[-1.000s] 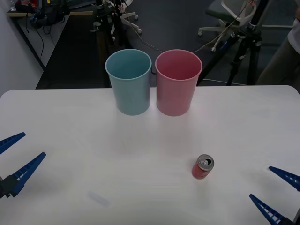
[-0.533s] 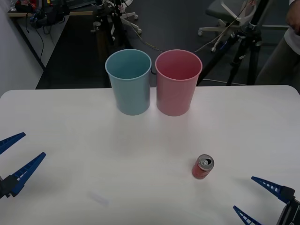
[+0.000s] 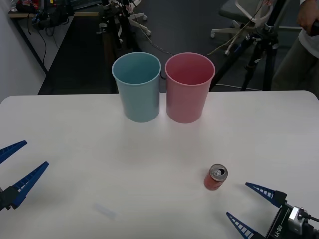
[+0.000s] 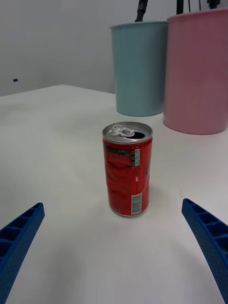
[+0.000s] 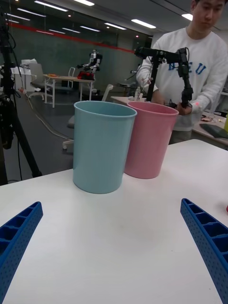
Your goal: Grasp the object on the table and drop it into the matching bin: aluminum can to the light blue bin, PET bottle to the pink bin.
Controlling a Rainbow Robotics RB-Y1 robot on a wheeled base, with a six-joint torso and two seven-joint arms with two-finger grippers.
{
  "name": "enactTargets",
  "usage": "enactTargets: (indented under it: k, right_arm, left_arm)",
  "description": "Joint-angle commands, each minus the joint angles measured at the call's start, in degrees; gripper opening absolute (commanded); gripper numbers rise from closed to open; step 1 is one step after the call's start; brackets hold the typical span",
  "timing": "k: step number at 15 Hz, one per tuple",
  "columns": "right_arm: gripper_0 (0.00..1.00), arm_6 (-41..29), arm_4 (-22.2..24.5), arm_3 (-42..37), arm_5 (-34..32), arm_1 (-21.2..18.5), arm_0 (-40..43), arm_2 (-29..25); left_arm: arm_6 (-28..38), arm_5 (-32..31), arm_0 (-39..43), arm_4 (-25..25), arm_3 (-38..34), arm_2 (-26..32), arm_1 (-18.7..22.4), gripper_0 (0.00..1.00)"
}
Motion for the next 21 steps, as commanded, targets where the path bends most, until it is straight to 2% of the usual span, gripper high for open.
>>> enactTargets:
  k: [1,8,21]
  right_arm:
    - [1.0,0.9,-0.9,0.0,3.6,0.0,-1.4,3.0]
    - [1.0,2.3,0.6,0.0,9.4,3.4,-4.1,4.7]
    - [1.0,3.0,-0.2,0.0,19.9,4.7,-8.4,12.0]
  left_arm:
    - [0.0,0.0,0.0,0.0,0.0,0.0,0.0,1.0]
    - [0.0,0.0,0.0,0.0,0.0,0.0,0.0,1.0]
    - [0.0,0.0,0.0,0.0,0.0,0.0,0.0,1.0]
